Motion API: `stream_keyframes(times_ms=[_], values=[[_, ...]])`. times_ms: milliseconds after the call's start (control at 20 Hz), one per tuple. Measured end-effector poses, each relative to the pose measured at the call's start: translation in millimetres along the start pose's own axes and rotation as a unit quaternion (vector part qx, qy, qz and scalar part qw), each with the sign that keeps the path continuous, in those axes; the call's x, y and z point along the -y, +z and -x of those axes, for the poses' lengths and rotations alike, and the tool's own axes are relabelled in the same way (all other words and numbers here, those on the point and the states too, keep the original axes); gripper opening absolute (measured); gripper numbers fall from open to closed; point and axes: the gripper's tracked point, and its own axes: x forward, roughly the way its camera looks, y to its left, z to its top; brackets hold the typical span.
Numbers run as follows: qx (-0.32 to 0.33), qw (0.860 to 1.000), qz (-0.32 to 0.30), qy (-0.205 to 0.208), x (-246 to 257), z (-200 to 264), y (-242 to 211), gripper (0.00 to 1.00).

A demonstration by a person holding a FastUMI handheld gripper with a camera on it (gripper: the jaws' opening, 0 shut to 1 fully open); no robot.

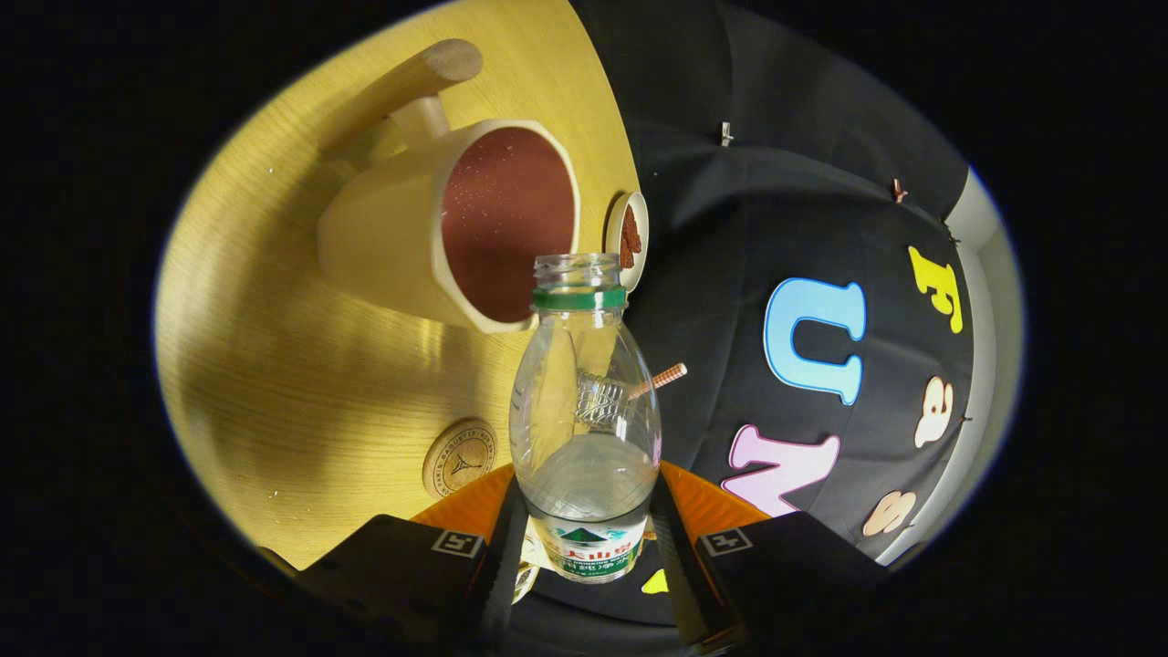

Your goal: Take the bottle from table, then pour the juice into the cup, finally place the bottle on the coaster

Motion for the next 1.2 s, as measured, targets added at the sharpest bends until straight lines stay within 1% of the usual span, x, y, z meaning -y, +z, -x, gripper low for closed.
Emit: stream_keyframes(times_ms=[300,1200], values=[[0.007,0.999,0.033,-0.006,5.6,-4.1,-1.1,0.70],[0.015,0.996,0.088,-0.019,16.5,-8.0,2.8,0.70]])
